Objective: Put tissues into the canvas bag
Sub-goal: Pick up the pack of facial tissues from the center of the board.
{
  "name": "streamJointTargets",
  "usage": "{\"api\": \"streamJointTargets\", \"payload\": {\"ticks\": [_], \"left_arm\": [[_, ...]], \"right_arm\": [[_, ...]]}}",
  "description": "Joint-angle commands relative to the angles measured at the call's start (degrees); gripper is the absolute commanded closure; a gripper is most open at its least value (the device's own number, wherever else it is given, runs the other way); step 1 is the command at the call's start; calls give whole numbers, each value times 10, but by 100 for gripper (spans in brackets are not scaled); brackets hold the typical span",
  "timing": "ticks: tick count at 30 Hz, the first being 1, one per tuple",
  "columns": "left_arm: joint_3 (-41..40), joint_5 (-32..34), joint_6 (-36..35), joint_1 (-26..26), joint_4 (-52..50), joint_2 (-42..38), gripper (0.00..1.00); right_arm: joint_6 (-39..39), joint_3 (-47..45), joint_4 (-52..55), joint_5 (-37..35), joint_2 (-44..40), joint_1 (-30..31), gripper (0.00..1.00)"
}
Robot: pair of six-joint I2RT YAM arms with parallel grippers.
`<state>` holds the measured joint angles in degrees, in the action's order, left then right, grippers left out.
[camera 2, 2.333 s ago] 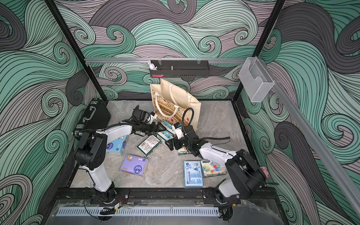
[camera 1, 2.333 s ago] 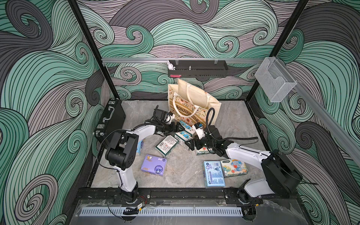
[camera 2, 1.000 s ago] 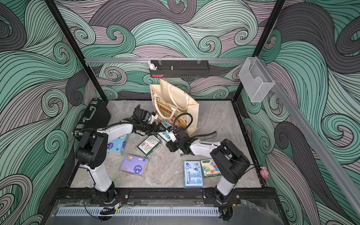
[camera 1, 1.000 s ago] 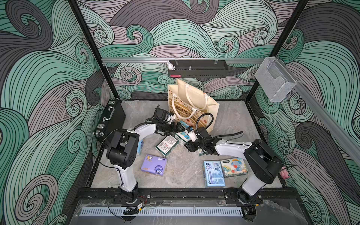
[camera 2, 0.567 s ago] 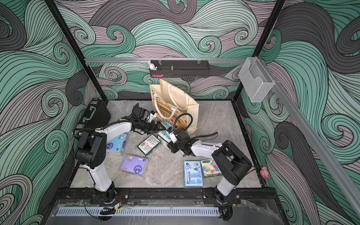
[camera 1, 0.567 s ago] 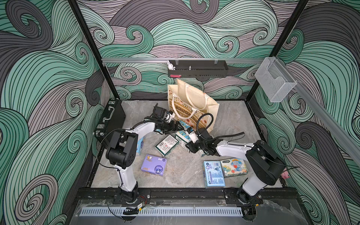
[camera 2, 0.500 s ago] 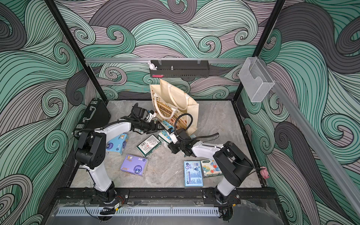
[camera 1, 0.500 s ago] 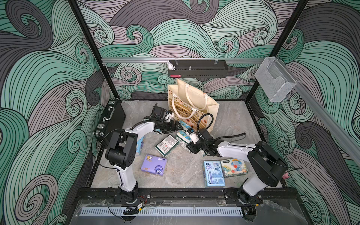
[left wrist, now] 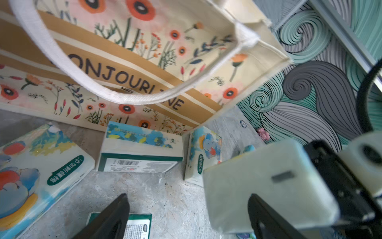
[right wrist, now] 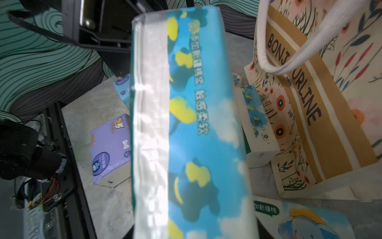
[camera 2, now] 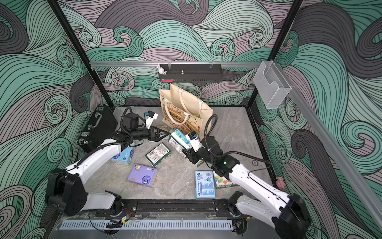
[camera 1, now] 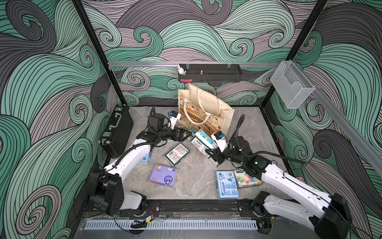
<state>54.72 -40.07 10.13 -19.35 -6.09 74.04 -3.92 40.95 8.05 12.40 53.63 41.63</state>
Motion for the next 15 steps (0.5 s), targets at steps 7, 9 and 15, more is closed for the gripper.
{"api": "streamJointTargets", "payload": {"ticks": [7,9,15], "left_arm": [[-74,-153,-200,-53,119,-142,9],[-75,-165,-232,-80,100,-146,9],[-70,-188,-305,-137,39,-141,10]], "right_arm": [[25,4,185,103,-152,4,52],[28,-1,193,110,-159,4,52],[18,-9,183,152,-177,7,53]]}}
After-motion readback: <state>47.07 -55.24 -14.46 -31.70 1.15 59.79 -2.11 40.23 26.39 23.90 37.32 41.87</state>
